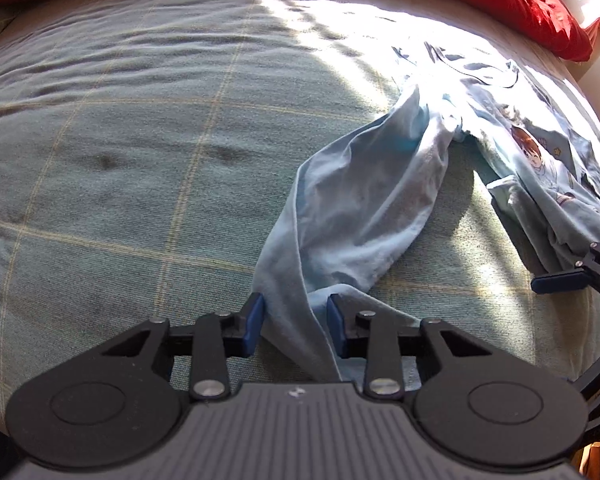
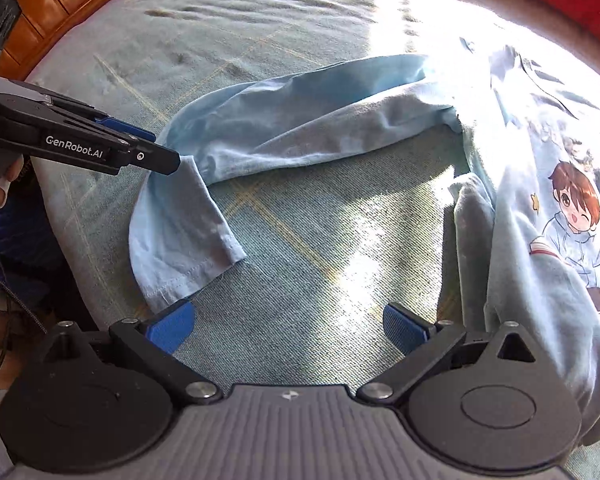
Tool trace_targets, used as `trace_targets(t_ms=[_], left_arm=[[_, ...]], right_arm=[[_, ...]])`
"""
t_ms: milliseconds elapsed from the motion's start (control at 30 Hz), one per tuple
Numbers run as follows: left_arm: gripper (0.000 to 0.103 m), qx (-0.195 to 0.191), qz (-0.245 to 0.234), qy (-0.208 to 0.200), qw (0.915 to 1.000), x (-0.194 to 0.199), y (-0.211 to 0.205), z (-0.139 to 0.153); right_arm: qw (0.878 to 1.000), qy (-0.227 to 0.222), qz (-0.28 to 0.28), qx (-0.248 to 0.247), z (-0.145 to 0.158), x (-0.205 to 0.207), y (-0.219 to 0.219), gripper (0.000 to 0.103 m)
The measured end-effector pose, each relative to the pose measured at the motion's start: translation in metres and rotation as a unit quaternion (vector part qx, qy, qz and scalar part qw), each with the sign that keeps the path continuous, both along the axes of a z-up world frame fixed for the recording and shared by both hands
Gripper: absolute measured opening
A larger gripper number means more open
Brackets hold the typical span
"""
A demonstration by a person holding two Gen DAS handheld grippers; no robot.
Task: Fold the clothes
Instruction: 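Grasp the sleeve cuff with the left gripper, then pull the sleeve back across the folded shirt with the left gripper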
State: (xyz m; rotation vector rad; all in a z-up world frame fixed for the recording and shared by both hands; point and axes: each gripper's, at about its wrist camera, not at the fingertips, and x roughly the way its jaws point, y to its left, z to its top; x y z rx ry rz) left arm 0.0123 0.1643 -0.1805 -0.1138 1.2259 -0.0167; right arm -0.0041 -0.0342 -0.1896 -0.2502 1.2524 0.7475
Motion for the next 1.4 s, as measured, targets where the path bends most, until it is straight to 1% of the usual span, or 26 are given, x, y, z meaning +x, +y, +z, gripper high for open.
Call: trace_targets(t_ms=[100,167,300,367,400,467,533,733,900,1067,1200,1400], left_arm=[[0.018,0.018,0.024,0.004,0.9995,0.001,-0.001,-0.003],[0.018,0.029,0.028,0.008,0.9991,0.003,-0.002,-0.005],[0.020,0.056,0.020,0.019,0.9981,0.013,-0.006,-0.013],[0.024,0.065,0.021,0.018,0.9975,0.018,-0.008,-0.016],[0.024,0.070,0.021,0.017,0.9972,0.020,-0.009,-0.017],[0.018,0.078,0.021,0.016,0.9966,0.023,-0.009,-0.019],[0.004,0.086,0.020,0.015,0.9960,0.023,-0.006,-0.020],[0.003,0.096,0.025,-0.004,0.9951,0.020,0.024,-0.003],[0.003,0.117,0.021,-0.028,0.9925,0.028,0.055,0.014],[0.003,0.114,0.020,-0.039,0.9925,0.050,0.084,0.017],[0.003,0.100,0.042,-0.034,0.9935,0.067,0.111,0.010],[0.002,0.080,0.059,-0.034,0.9944,0.068,0.124,0.012]], right_arm=[[1.000,-0.002,-0.007,0.002,0.000,-0.001,-0.011,0.102],[1.000,-0.001,-0.011,0.002,0.000,-0.001,-0.017,0.102],[1.000,-0.003,-0.017,0.002,0.000,-0.001,-0.024,0.102],[1.000,-0.003,-0.019,0.003,0.000,-0.001,-0.025,0.102],[1.000,-0.002,-0.019,0.004,0.000,-0.001,-0.025,0.102],[1.000,-0.003,-0.017,0.003,0.000,0.000,-0.024,0.102],[1.000,-0.005,-0.014,0.002,0.000,0.000,-0.021,0.102],[1.000,-0.006,-0.012,0.001,0.001,0.003,-0.012,0.102],[1.000,-0.006,-0.015,0.005,0.001,0.007,0.000,0.102],[1.000,-0.009,-0.010,0.008,0.003,0.009,0.015,0.102],[1.000,-0.012,-0.008,0.008,0.004,0.011,0.020,0.102],[1.000,-0.011,-0.012,0.007,0.004,0.010,0.025,0.102]])
